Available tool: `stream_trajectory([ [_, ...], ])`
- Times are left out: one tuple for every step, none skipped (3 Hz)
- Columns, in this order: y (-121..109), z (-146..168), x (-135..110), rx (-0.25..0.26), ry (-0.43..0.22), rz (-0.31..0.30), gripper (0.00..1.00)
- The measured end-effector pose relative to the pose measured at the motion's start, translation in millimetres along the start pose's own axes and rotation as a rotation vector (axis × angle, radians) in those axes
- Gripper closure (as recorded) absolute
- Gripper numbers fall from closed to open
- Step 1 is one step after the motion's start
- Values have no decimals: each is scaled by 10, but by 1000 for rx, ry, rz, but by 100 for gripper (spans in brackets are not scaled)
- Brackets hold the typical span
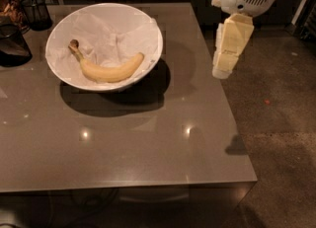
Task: Pick banana from white bowl
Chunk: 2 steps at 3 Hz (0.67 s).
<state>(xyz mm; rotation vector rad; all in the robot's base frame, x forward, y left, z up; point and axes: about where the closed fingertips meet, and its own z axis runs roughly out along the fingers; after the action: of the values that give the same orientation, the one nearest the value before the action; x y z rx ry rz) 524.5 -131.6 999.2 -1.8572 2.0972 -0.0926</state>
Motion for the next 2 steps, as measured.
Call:
stream_trajectory([
  [-268, 166, -317, -27, 2, -55, 0],
  [-324, 160, -427, -8, -18, -65, 0],
])
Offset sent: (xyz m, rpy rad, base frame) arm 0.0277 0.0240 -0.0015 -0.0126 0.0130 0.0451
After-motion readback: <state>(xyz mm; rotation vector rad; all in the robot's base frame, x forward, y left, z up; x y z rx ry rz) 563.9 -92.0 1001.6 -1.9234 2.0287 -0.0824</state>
